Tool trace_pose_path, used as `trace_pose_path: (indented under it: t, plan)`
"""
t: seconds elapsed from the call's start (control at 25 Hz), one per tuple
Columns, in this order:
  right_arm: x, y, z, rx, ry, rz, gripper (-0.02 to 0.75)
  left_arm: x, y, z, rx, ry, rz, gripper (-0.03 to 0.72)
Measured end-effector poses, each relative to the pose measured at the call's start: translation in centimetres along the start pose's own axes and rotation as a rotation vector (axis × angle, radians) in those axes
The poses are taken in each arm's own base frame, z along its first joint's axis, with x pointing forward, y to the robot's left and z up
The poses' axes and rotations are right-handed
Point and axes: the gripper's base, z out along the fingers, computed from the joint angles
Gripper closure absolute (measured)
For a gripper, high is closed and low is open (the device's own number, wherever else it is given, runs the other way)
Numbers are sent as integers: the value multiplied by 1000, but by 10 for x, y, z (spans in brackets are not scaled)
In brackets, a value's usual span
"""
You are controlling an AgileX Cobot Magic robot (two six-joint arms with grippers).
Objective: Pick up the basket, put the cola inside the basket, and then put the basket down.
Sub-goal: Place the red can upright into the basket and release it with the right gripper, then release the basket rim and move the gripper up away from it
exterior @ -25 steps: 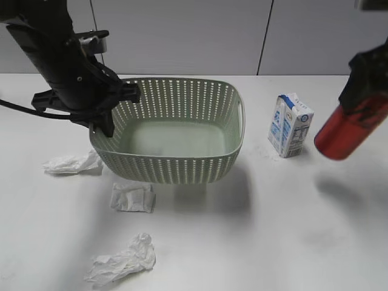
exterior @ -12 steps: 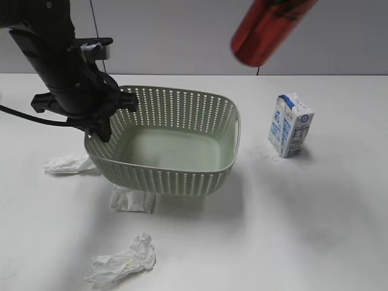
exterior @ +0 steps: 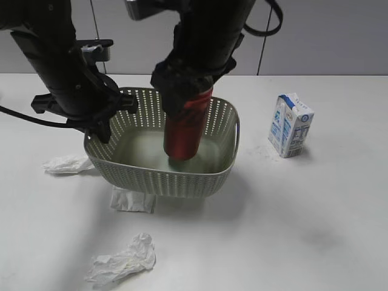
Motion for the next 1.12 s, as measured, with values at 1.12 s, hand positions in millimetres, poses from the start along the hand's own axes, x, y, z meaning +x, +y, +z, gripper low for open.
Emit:
trace_pose_path:
  t: [1.12]
  plan:
    - [49, -149, -103, 168, -147, 460, 131, 4, -5, 1, 60, 44, -65, 686]
